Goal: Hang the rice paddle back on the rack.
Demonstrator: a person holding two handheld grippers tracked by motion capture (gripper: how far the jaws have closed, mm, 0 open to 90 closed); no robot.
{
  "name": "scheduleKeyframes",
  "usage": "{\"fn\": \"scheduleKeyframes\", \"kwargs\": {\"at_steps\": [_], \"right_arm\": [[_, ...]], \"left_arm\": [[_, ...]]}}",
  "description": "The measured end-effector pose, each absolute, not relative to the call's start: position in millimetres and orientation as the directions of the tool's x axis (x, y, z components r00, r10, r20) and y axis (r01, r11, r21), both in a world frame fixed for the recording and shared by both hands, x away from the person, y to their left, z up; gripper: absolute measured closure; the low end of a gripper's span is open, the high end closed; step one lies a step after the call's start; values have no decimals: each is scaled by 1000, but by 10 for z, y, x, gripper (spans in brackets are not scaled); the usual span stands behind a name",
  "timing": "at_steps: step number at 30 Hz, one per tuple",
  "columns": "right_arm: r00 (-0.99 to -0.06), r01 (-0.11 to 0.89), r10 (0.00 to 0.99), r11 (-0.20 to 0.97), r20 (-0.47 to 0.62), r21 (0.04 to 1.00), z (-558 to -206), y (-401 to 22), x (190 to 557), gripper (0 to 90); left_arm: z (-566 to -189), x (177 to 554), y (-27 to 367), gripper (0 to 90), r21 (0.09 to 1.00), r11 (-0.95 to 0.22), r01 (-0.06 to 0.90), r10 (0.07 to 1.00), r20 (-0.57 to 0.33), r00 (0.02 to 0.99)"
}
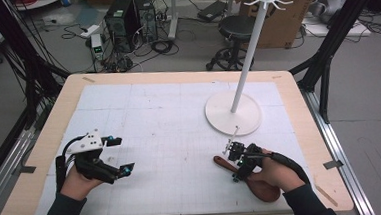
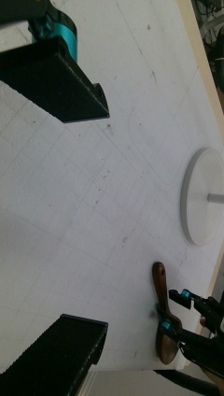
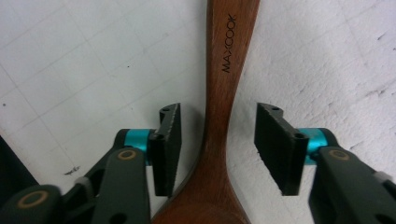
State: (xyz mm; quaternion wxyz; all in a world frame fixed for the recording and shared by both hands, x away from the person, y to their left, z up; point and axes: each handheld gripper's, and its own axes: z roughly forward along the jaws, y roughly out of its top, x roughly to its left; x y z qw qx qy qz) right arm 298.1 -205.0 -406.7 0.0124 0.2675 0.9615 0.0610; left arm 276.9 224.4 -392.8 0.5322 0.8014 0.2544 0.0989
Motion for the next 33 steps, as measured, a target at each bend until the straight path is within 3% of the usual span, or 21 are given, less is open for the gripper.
{"fn": "scheduleKeyframes", "kwargs": {"at_steps": [20,33], "right_arm": [[-869,493,495,863,12,108,-4101,-2030,2963,781],[-887,462,461,879,39,120,-4102,-2073,2994,782]], "left_arm": [[-3946,2771,2218,18,896,-323,305,513,-105,852],[-3945,2767,2211,18,897,-320,306,511,-108,853]]}}
